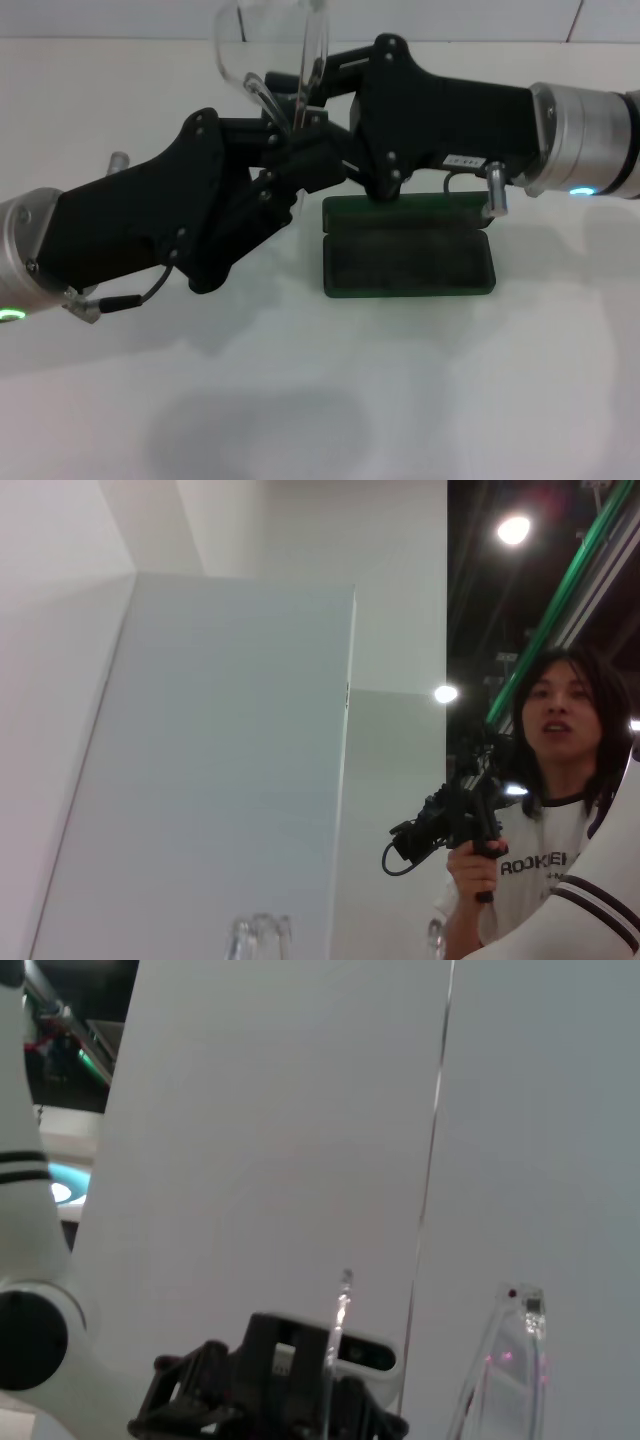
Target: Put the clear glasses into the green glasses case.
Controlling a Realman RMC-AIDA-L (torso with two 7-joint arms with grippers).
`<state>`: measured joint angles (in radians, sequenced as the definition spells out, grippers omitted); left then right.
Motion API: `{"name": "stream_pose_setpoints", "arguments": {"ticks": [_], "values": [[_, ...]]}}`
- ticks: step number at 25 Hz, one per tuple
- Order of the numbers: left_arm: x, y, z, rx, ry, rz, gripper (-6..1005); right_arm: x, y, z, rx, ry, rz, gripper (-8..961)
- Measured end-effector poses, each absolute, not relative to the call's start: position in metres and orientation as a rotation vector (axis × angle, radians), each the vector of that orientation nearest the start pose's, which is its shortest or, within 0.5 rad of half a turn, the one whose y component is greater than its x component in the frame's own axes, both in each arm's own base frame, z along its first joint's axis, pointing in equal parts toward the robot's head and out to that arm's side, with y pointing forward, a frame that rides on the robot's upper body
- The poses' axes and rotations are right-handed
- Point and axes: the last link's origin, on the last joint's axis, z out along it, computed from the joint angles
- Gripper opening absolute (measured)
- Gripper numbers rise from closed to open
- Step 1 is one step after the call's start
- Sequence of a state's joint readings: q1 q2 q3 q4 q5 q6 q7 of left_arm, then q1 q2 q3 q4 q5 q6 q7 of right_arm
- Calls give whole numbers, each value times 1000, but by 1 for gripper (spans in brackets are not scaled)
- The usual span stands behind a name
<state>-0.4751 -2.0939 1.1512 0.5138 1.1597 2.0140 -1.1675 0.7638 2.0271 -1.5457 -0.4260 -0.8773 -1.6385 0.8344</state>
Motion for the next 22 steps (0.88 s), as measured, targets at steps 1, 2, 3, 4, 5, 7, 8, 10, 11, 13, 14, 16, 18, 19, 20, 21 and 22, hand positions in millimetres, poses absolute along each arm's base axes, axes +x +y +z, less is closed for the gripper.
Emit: {"name": "stream_pose_setpoints", "arguments": {"ticks": [1,2,3,4,5,7,8,10,11,13,14,16,18,19,20,21,22], "values": [[-178,268,8,-2618,-133,-1830,129,109,338,-32,-2662,-306,1465,115],[-178,268,8,-2617,-133,-1830,129,109,338,-32,-2664,-309,1460,115],[-178,268,8,-2616,-133,-1830,130,110,338,-32,-2660,-308,1456,115],[-179,268,8,-2614,-135,-1829,130,110,339,-32,-2648,-306,1453,115],[-179,268,8,-2613,-139,-1829,130,111,340,-31,-2637,-302,1451,115],[-180,268,8,-2608,-149,-1830,130,113,344,-26,-2598,-288,1449,115],[-181,268,8,-2605,-154,-1830,131,114,346,-24,-2585,-284,1449,115],[-182,267,9,-2598,-156,-1831,131,115,348,-20,-2563,-277,1451,115],[-182,267,9,-2594,-155,-1832,131,115,349,-19,-2557,-275,1452,115],[-182,267,9,-2588,-151,-1834,132,115,350,-18,-2551,-274,1452,115],[-183,267,9,-2586,-151,-1833,132,115,350,-18,-2552,-275,1451,115],[-183,266,10,-2584,-152,-1833,132,115,349,-20,-2560,-283,1447,115],[-184,266,10,-2580,-153,-1834,133,114,347,-22,-2571,-294,1444,115],[-184,266,10,-2579,-152,-1833,133,114,347,-24,-2580,-300,1441,115],[-184,267,10,-2578,-151,-1832,133,113,346,-25,-2587,-303,1439,115],[-184,267,10,-2578,-150,-1831,133,113,345,-25,-2593,-305,1438,115],[-184,267,11,-2578,-150,-1830,134,113,344,-27,-2600,-307,1437,115]]}}
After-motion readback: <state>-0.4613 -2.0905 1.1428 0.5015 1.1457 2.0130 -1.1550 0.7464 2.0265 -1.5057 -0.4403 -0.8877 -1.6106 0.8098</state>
